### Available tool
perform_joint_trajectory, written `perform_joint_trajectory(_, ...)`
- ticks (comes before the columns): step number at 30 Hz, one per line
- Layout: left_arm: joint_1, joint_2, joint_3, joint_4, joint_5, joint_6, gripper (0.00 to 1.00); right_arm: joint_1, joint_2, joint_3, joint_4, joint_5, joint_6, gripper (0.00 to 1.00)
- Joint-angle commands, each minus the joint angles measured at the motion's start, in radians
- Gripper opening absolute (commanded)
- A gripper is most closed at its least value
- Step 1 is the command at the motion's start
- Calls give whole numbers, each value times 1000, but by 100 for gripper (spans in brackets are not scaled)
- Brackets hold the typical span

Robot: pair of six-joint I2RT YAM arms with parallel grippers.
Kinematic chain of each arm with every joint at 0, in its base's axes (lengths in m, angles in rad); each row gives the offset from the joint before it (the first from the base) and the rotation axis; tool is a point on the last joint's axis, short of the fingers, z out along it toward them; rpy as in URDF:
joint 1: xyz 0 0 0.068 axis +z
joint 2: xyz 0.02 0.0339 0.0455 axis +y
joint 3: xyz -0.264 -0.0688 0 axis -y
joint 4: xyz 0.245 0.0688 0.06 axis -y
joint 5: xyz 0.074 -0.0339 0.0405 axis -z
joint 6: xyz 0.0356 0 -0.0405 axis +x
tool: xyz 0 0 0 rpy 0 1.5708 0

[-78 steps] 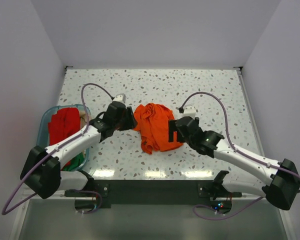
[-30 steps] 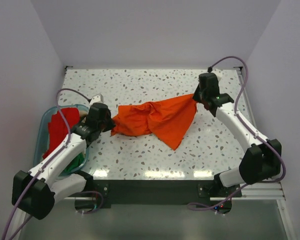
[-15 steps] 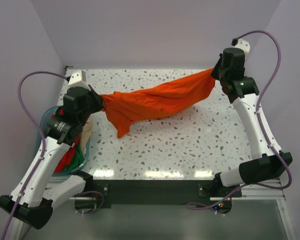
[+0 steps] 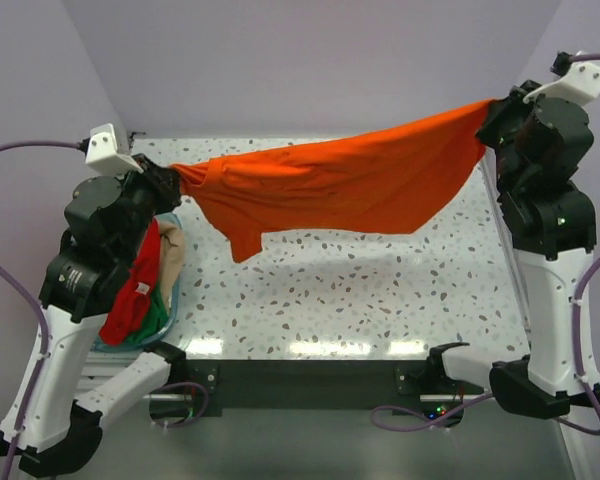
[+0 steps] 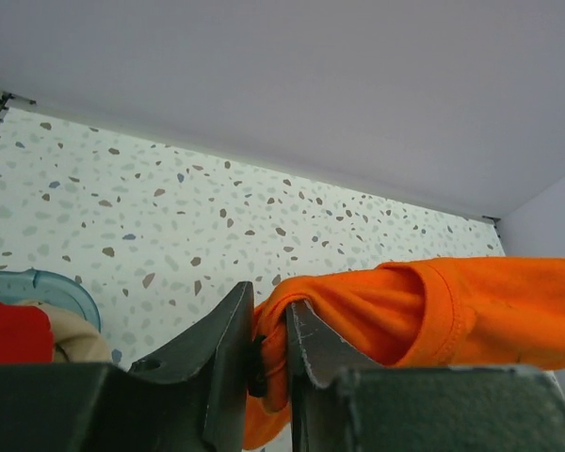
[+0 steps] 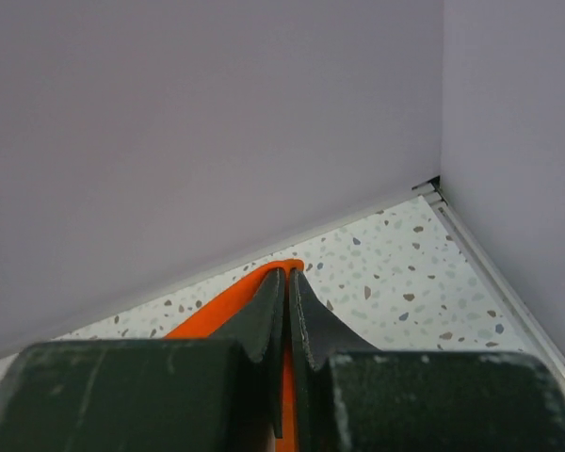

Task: Fold and stack the t-shirts
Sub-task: Flatten the tshirt out

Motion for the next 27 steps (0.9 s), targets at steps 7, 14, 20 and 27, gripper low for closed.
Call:
perform_joint_trajectory(7, 14, 235, -37, 103, 52, 1, 41, -23, 308, 102, 88, 41, -98, 0)
perform_joint_trajectory(14, 104, 498, -7, 163, 280, -50, 84, -138, 739, 333, -64, -120, -3, 54)
perform_joint_trajectory(20, 106, 410, -214, 226, 311, -88, 90, -151, 649, 130, -24, -143, 45, 89)
perform_joint_trajectory(27, 37, 260, -657, 395, 408, -191, 70, -151, 353, -367, 137, -160, 100, 89)
